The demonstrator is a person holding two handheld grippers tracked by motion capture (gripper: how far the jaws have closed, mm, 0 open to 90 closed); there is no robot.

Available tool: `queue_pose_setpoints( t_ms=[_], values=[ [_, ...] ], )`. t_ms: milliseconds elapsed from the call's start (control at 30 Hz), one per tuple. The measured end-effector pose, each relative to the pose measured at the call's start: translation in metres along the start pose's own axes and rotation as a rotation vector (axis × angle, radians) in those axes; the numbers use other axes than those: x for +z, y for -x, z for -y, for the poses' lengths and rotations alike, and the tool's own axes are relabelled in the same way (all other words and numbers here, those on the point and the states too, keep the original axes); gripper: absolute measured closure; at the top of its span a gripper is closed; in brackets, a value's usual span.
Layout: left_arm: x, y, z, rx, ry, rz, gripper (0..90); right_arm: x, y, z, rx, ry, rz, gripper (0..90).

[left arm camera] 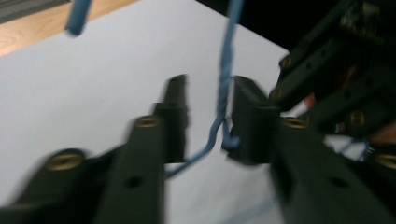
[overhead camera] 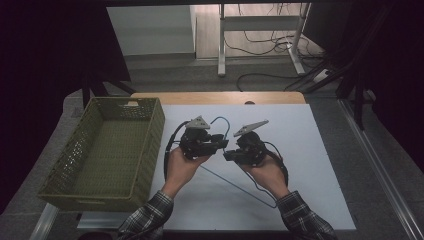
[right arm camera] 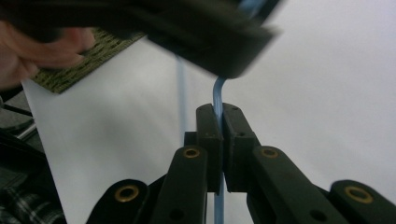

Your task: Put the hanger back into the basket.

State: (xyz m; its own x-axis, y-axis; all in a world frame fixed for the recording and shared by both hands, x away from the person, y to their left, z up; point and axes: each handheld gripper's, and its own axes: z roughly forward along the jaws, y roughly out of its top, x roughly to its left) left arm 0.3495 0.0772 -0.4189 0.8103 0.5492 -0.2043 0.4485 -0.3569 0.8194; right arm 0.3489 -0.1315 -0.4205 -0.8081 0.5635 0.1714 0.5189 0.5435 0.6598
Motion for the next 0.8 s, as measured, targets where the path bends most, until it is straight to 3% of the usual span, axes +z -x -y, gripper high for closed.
queue_pose_setpoints(
  t_ms=[200, 267, 433, 800],
  values=[
    [-0.026, -0.005, 0.006, 0.064, -0.064, 0.023, 39.6, -0.012, 0.002, 0.005, -0.031, 0.011, -0.016, 87.1],
    [-0.034, -0.006, 0.009, 0.059, -0.084, 0.026, 32.3, -0.015, 0.000, 0.006, -0.055, 0.002, -0.022, 87.1],
    [-0.051, -0.005, 0.020, 0.064, -0.104, 0.098, 19.7, -0.021, -0.004, 0.010, -0.101, -0.021, -0.041, 87.1],
    [-0.052, 0.002, 0.040, 0.175, -0.219, 0.087, 30.3, -0.025, -0.018, 0.017, -0.174, -0.039, -0.103, 87.1]
  ],
)
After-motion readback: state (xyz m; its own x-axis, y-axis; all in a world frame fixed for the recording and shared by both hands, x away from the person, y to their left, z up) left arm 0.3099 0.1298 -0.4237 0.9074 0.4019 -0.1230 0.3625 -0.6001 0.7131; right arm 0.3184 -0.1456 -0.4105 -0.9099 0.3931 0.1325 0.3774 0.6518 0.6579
